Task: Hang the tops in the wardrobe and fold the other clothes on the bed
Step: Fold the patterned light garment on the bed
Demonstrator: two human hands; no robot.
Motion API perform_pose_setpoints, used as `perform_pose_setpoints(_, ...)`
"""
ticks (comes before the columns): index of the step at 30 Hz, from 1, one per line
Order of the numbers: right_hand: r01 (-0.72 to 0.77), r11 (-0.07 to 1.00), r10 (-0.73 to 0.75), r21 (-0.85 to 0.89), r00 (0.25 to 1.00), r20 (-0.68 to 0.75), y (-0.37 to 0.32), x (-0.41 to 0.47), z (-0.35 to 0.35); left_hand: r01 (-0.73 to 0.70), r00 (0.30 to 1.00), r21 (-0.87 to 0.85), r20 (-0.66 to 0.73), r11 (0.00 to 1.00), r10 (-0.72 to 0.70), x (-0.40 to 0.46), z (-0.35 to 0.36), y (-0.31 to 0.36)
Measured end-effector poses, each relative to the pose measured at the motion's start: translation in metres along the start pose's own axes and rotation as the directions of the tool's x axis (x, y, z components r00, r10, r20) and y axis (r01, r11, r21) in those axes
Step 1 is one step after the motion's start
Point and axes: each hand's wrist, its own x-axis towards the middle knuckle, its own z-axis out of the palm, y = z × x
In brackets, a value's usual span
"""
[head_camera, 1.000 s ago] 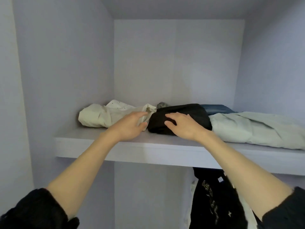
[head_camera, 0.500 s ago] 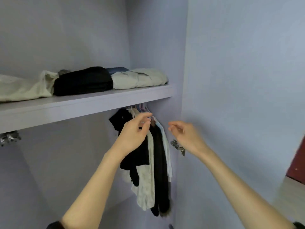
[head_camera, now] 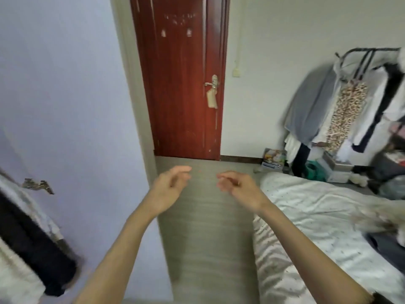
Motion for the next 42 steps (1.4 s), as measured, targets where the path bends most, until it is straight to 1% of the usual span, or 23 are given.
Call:
perform_pose_setpoints(1,-0.050,0.999,0.050,-0.003,0.997,-0.050,0.022,-0.014,-0.036,-0.023,0.997,-0.024,0.072,0.999,0.024,0.014,0.039,0.015)
perform_pose_setpoints(3,-0.119,0.993,0.120,0.011,0.985,-0.122,0.054,-0.034,-0.087,-0.058,0.985,-0.070,0.155,0.996,0.069,0.032,0.094,0.036)
perform_pose_setpoints(6,-0.218,0.975,0.223,0.046,0.941,-0.255,0.096,-0.064,-0.155,-0.106,0.949,-0.155,0.280,0.982,0.147,0.057,0.173,0.065)
perform_pose_setpoints(8,-0.280,0.957,0.291,0.080,0.896,-0.335,0.120,-0.089,-0.196,-0.138,0.897,-0.173,0.396,0.975,0.197,0.072,0.225,0.086)
perform_pose_setpoints(9,-0.299,0.951,0.308,0.083,0.887,-0.344,0.127,-0.095,-0.207,-0.139,0.883,-0.174,0.423,0.975,0.201,0.077,0.237,0.090)
perform_pose_setpoints(11,-0.356,0.931,0.357,0.083,0.837,-0.415,0.151,-0.114,-0.242,-0.162,0.828,-0.200,0.505,0.966,0.243,0.095,0.285,0.111)
perform_pose_setpoints(13,-0.398,0.914,0.386,0.083,0.787,-0.482,0.172,-0.127,-0.269,-0.190,0.774,-0.224,0.564,0.956,0.286,0.112,0.327,0.127)
perform_pose_setpoints(14,-0.418,0.904,0.402,0.086,0.767,-0.499,0.178,-0.131,-0.275,-0.194,0.758,-0.232,0.581,0.953,0.296,0.115,0.339,0.131)
perform_pose_setpoints(18,-0.522,0.846,0.480,0.109,0.657,-0.581,0.221,-0.132,-0.312,-0.212,0.621,-0.261,0.708,0.942,0.336,0.153,0.422,0.144)
perform_pose_setpoints(20,-0.570,0.813,0.507,0.116,0.598,-0.621,0.244,-0.126,-0.328,-0.211,0.567,-0.276,0.747,0.938,0.348,0.173,0.459,0.145)
perform_pose_setpoints(21,-0.594,0.793,0.525,0.138,0.549,-0.650,0.262,-0.119,-0.340,-0.218,0.523,-0.293,0.770,0.931,0.365,0.192,0.488,0.145)
perform_pose_setpoints(22,-0.607,0.780,0.535,0.149,0.524,-0.663,0.269,-0.117,-0.344,-0.229,0.504,-0.291,0.781,0.929,0.369,0.198,0.500,0.144)
perform_pose_setpoints(23,-0.625,0.762,0.552,0.172,0.487,-0.677,0.282,-0.111,-0.351,-0.234,0.466,-0.290,0.804,0.928,0.369,0.211,0.520,0.144)
perform_pose_setpoints(24,-0.645,0.737,0.579,0.202,0.447,-0.682,0.296,-0.104,-0.360,-0.238,0.428,-0.288,0.826,0.928,0.367,0.225,0.542,0.143)
perform_pose_setpoints(26,-0.684,0.691,0.622,0.235,0.396,-0.676,0.315,-0.097,-0.370,-0.239,0.377,-0.283,0.854,0.929,0.357,0.243,0.572,0.139)
perform_pose_setpoints(29,-0.735,0.612,0.670,0.291,0.286,-0.685,0.352,-0.088,-0.395,-0.244,0.293,-0.269,0.895,0.932,0.336,0.270,0.629,0.137)
perform_pose_setpoints(32,-0.780,0.533,0.690,0.329,0.176,-0.702,0.382,-0.090,-0.417,-0.250,0.233,-0.261,0.918,0.932,0.320,0.276,0.677,0.138)
perform_pose_setpoints(36,-0.843,0.408,0.700,0.350,0.043,-0.712,0.430,-0.102,-0.451,-0.316,0.148,-0.261,0.936,0.912,0.319,0.271,0.744,0.144)
perform_pose_setpoints(40,-0.920,0.290,0.663,0.264,-0.005,-0.749,0.478,-0.117,-0.488,-0.323,0.096,-0.250,0.951,0.913,0.294,0.260,0.794,0.144)
perform_pose_setpoints(42,-0.944,0.244,0.625,0.221,-0.021,-0.780,0.499,-0.119,-0.509,-0.345,0.087,-0.255,0.950,0.903,0.301,0.261,0.815,0.144)
